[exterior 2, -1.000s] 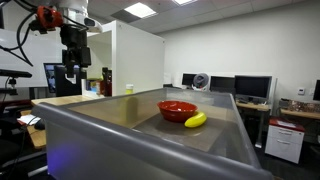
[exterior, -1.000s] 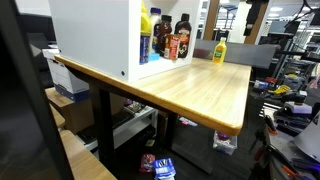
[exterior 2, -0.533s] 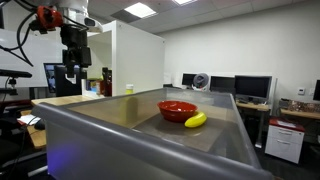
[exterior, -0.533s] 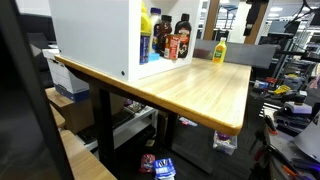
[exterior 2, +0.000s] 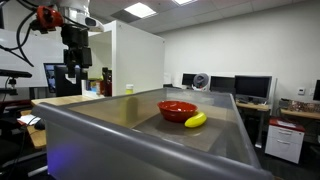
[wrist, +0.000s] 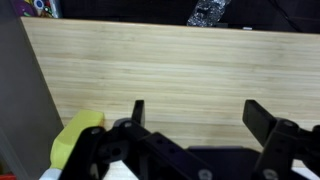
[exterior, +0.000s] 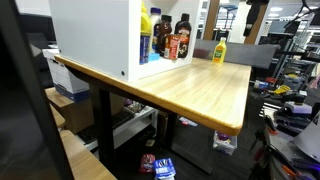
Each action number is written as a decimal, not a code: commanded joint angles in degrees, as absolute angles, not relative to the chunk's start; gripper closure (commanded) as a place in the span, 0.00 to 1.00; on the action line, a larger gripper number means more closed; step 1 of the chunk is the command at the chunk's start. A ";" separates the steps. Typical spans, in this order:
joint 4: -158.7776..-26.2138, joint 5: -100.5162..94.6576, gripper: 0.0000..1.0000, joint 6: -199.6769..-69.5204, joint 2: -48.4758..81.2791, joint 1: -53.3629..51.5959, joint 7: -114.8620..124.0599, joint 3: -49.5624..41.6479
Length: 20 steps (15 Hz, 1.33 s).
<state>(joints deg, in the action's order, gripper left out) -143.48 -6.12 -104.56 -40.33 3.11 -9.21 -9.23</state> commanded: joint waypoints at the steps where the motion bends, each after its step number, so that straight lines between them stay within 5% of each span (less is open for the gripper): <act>1: -145.10 -4.11 0.00 -108.01 -41.47 2.41 -10.79 -9.35; 20: -151.21 8.65 0.00 -130.44 -44.37 -4.55 -0.01 -0.48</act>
<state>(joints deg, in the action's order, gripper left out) -148.71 5.29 -126.30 -41.13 -3.13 -1.96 -1.70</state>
